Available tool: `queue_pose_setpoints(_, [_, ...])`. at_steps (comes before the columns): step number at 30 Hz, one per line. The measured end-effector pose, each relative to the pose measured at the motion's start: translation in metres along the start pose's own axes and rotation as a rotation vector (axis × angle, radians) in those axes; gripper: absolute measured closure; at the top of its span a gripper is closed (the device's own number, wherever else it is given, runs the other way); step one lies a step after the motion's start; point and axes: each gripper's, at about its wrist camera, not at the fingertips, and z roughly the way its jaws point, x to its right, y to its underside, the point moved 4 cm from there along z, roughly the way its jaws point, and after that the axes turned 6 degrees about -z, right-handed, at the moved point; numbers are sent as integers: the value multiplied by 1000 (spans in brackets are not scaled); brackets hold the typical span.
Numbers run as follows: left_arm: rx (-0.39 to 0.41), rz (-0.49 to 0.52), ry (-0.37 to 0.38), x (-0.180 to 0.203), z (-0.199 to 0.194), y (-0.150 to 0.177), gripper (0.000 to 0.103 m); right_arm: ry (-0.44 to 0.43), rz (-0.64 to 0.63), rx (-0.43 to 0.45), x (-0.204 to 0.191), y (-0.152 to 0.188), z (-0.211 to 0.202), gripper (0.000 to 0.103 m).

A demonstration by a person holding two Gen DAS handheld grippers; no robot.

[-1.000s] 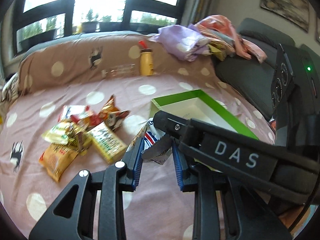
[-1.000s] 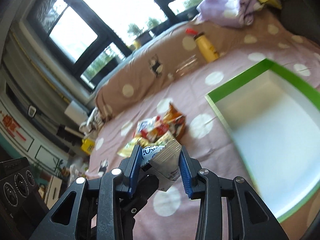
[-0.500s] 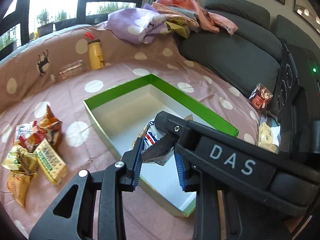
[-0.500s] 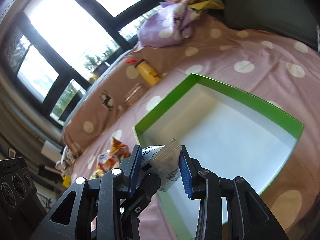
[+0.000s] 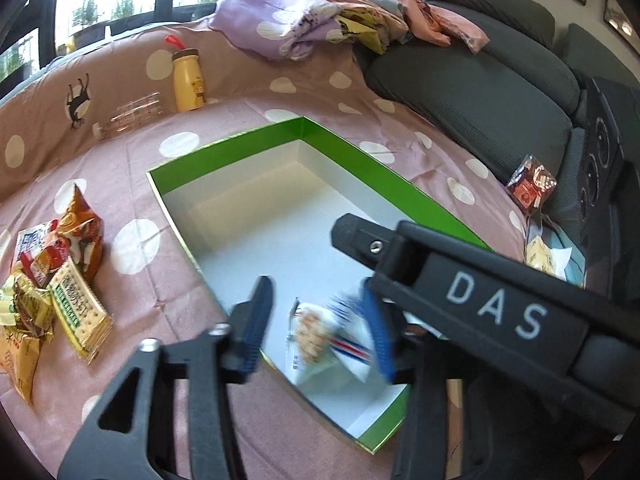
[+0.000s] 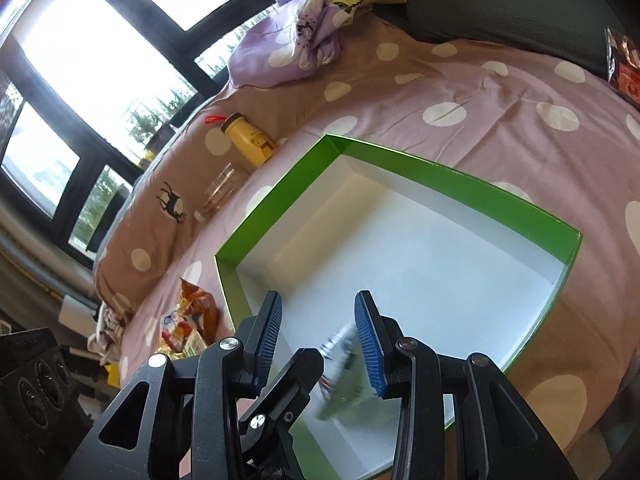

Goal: Organize snacks
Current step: 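Carry the biscuit bag into the green box and open the right gripper, then move the right gripper back to the green-label soda cracker pack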

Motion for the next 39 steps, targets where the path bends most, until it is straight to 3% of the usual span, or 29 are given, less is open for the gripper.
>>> queue_pose_setpoints(2, [25,-17,-6,-7,-11,-1,36,16,-19,17,-3,-1,-4,49])
queue_pose_setpoints(4, [36,-30,-57,-18,-22,0,26,9,-34,41,-7,-3,-8,37])
queue_pose_setpoints(7, [44,-58,-151,-36,-38,5,21,-10,-56,69,-17,-5,-14,24])
queue_pose_setpoints(10, [21,-112,-243,-58,-52,13,21,-25,-90,78,-30,-3,-16,19])
queue_pose_setpoints(16, [66,-206,-387,-104,-89,33,11,-56,-168,62,-60,6,-12,16])
queue_pose_setpoints(27, [121,-468,-555,-196,-138,70,10,-127,-340,-37,-131,44,21,13])
queue_pose_setpoints(31, [123,-527,-563,-219,-142,74,10,-142,-367,-74,-151,64,37,13])
queue_pose_setpoints(39, [127,-571,-580,-243,-153,82,10,-66,-477,-149,-170,96,70,13])
